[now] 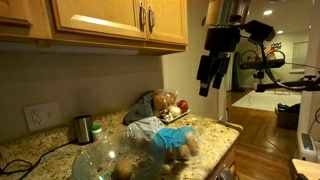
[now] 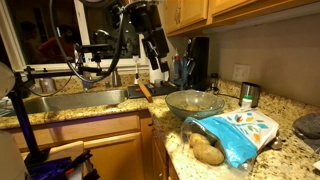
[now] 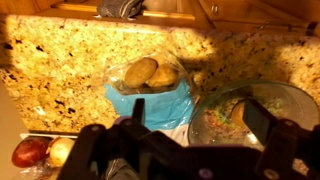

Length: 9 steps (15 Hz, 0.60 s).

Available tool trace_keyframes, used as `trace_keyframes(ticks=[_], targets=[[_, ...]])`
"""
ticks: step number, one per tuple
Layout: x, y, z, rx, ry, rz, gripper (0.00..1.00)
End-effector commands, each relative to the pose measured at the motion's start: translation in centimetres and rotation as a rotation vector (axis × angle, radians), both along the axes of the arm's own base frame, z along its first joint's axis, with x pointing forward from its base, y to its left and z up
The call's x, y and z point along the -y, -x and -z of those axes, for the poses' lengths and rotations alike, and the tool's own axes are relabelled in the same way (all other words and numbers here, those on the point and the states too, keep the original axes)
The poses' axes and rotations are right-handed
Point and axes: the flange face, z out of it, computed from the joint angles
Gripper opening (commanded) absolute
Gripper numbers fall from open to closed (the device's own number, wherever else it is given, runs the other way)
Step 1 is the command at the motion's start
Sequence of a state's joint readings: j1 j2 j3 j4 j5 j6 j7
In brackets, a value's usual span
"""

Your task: Put a potato in the bowl

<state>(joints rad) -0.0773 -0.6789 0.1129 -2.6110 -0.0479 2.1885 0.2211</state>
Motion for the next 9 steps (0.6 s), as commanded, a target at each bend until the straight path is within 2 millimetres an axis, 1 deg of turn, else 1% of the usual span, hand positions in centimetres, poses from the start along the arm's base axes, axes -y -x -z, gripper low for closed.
trace_keyframes(ticks=[1,5,6,9], targets=[[2.3,0.7,1.7,0.084,0.024,0.121,1.0],[4.4,0.6,3.4,0.118,0.047,0.202,1.0],[3.7,0.1,2.6,0.089,0.028,0.155,1.0],[4.3,0.3,3.1,0.093,0.033,0.175,1.0]])
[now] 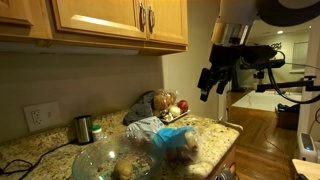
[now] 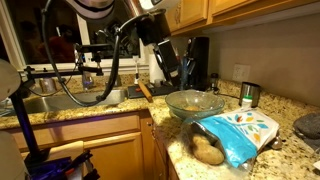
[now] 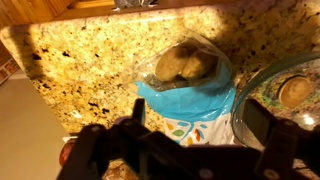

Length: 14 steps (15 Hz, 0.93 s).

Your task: Put a potato in the bowl

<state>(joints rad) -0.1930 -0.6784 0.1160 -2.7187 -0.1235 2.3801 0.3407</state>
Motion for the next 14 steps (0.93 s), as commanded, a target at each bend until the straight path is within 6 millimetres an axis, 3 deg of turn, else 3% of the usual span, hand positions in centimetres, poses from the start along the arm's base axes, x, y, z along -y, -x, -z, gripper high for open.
trace_keyframes(ticks=[1,14], targets=[[-0.2,-0.3,0.1,-0.001,0.008,-0.004,1.0],[3.8,-4.3,7.0,-0.161,-0.068,0.107,1.0]])
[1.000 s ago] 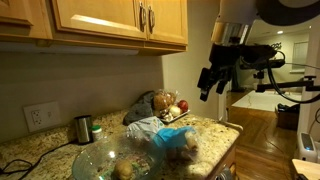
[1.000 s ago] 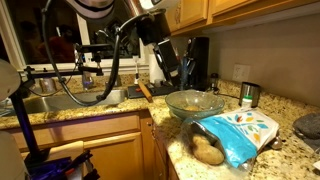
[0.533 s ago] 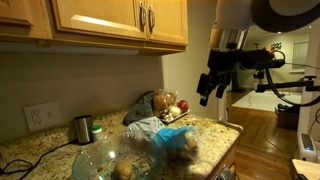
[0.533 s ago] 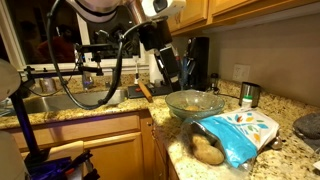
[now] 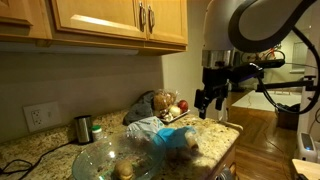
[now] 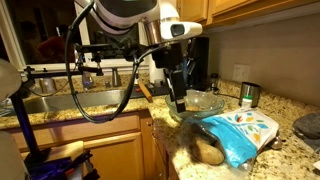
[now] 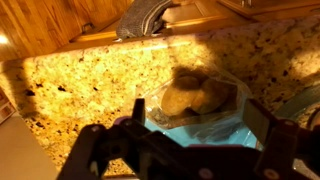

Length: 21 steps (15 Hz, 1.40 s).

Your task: Put a potato in the bowl

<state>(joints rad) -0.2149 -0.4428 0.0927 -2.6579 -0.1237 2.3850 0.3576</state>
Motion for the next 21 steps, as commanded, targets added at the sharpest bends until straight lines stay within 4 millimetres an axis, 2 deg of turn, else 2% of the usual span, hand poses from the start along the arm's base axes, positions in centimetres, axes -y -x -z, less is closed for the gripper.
trace_keyframes(ticks=[1,10,13,18,21], targets=[[2.0,-1.1,1.5,-0.007,-0.011,0.069,1.0],[5.9,-3.5,5.9,0.035,-0.067,0.183,1.0],[6.3,-4.5,7.7,0.033,-0.083,0.205,1.0],[6.4,-3.8,10.9,0.007,-0.101,0.234,1.0],[6.5,-3.8,11.8,-0.004,-0.107,0.248,1.0]])
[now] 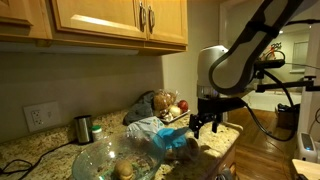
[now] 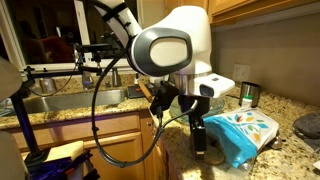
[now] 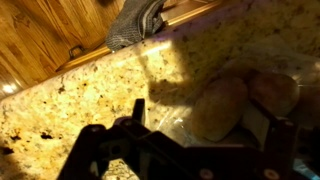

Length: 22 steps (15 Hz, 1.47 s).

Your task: Put a potato in the bowl

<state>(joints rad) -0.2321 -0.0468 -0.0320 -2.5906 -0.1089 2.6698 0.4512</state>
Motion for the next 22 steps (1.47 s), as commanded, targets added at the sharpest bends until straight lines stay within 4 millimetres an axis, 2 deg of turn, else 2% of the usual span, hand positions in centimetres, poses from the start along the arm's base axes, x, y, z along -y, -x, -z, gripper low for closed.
trace_keyframes(ticks=[1,12,22], targets=[[0.2,0.2,0.9,0.012,-0.01,0.036,1.0],[0.4,-0.6,1.2,0.119,-0.01,0.057,1.0],[0.6,-0.8,1.6,0.144,-0.007,0.081,1.0]])
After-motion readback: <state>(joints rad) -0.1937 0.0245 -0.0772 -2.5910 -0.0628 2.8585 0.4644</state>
